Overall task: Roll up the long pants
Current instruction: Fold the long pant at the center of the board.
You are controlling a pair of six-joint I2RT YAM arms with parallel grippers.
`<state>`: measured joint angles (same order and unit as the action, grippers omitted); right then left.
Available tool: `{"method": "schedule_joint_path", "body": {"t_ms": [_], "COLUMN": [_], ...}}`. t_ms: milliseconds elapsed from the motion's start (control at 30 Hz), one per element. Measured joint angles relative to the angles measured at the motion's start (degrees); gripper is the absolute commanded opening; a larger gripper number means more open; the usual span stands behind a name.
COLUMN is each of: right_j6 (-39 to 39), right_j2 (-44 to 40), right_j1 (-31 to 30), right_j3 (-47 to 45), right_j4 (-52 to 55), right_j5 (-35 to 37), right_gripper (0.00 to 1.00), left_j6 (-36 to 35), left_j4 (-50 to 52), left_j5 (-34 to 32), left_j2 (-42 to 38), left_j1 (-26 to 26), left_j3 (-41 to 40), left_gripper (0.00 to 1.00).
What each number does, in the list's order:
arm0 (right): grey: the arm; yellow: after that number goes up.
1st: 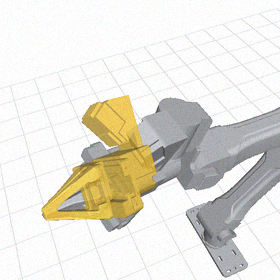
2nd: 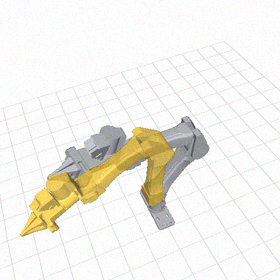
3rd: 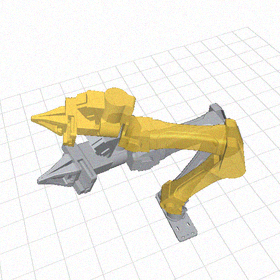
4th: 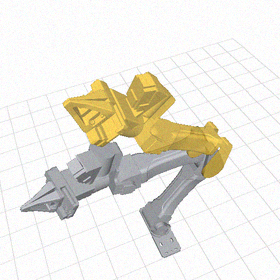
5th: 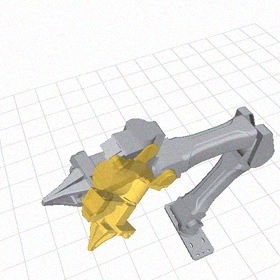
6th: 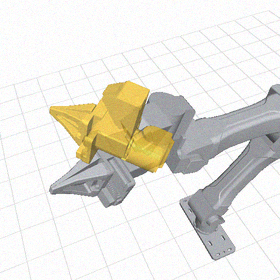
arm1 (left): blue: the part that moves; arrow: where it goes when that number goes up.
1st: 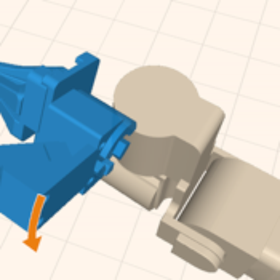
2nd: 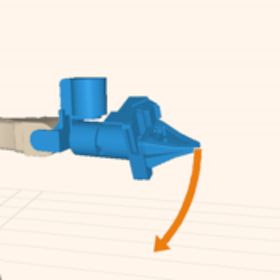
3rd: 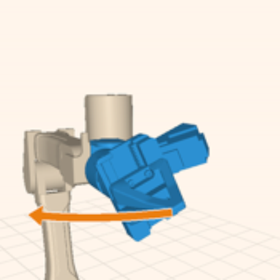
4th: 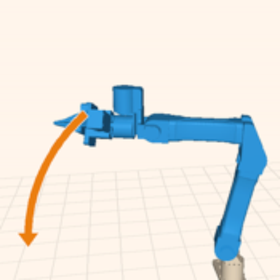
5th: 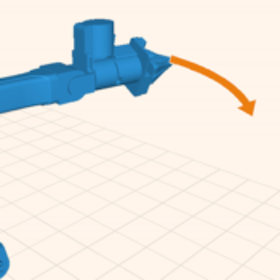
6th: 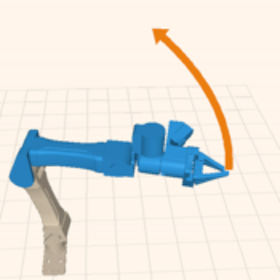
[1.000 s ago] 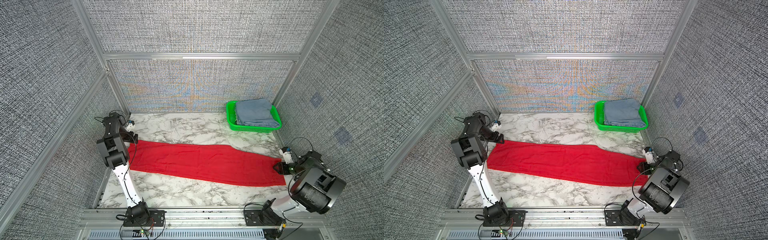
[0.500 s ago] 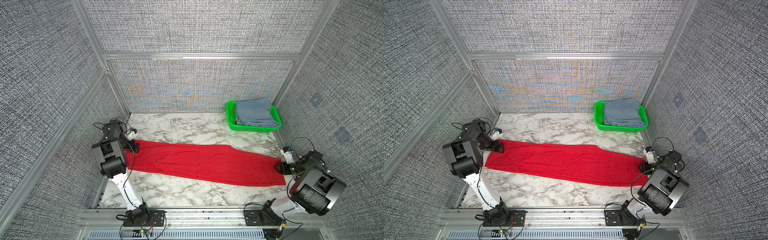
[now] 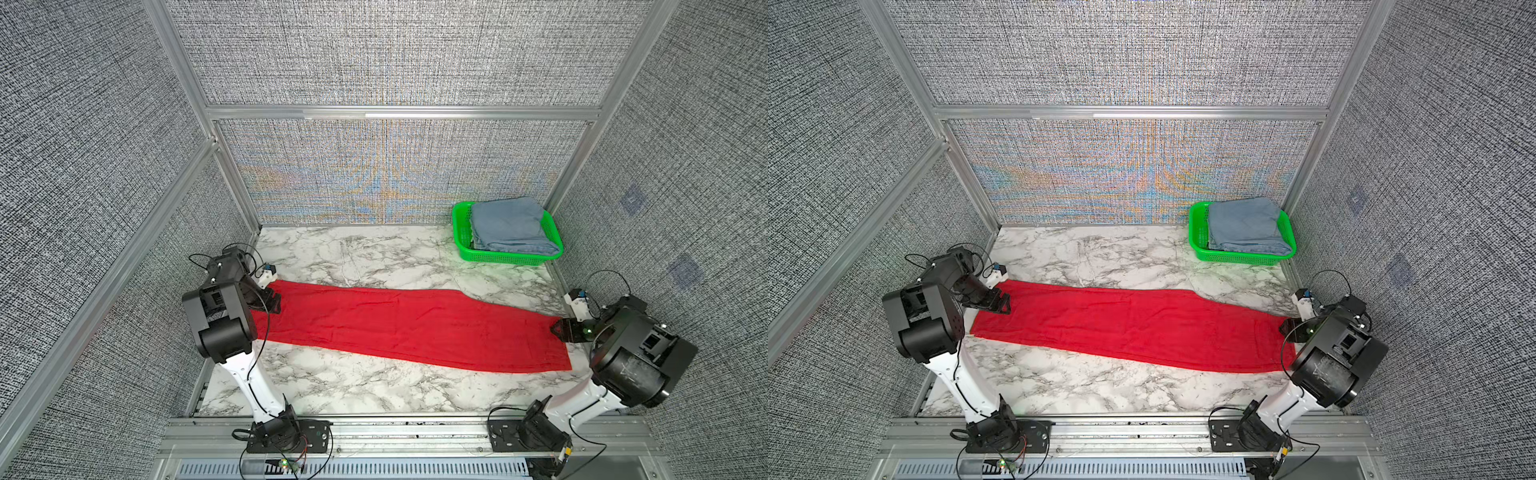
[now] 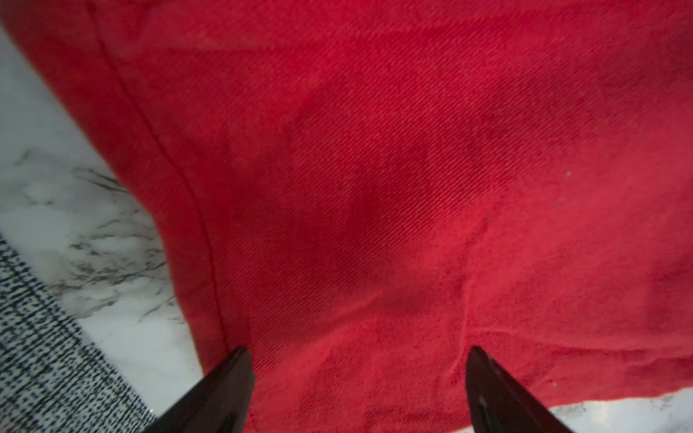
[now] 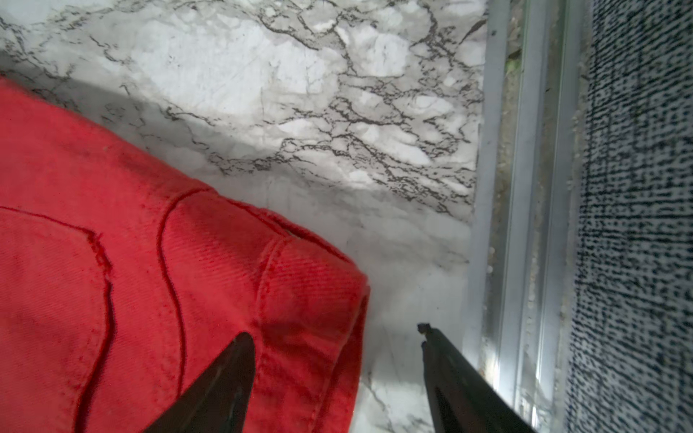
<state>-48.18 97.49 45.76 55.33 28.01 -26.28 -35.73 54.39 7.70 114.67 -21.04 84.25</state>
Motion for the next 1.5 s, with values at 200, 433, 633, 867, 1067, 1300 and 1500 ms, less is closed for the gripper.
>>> {"method": "schedule_joint_path", "body": {"t_ms": [200,433,633,867,1067,1300,1500], "right_j6": [-1.1,-3.5,-4.5,-5.8,-7.3,-9.1,-10.3], "right_j2": [3.5,6.0,6.6,5.9,4.1,1.6,-0.9], "right_j1": [-0.4,-0.4,-0.4,-0.6,-0.6,-0.5,-0.4], "right_j3": [2.3,2.4,2.3,2.8,3.1,2.1,1.0], "right_j4": [0.1,-1.2,-1.4,2.9,6.4,9.6,11.3], "right_j5": [-1.0,-2.8,-4.2,-3.9,0.5,3.7,4.8], "right_gripper": [0.74,0.64,0.43,0.06,0.00,0.00,0.00], "left_j6": [-0.3,-1.2,-1.1,-0.7,-0.2,0.2,0.9], "left_j4": [1.5,2.6,2.5,3.6,6.9,7.7,7.4], "left_j5": [0.4,0.0,-0.7,-1.5,-1.1,-0.2,0.0], "left_j2": [0.0,1.9,4.8,7.9,10.6,12.6,13.5], "left_j1": [0.0,0.0,-0.1,-0.1,-0.1,0.0,0.0], "left_j3": [-0.2,-0.1,2.3,5.9,9.9,13.2,15.1], "left_gripper": [0.86,0.70,0.30,0.06,0.02,0.02,0.02]}}
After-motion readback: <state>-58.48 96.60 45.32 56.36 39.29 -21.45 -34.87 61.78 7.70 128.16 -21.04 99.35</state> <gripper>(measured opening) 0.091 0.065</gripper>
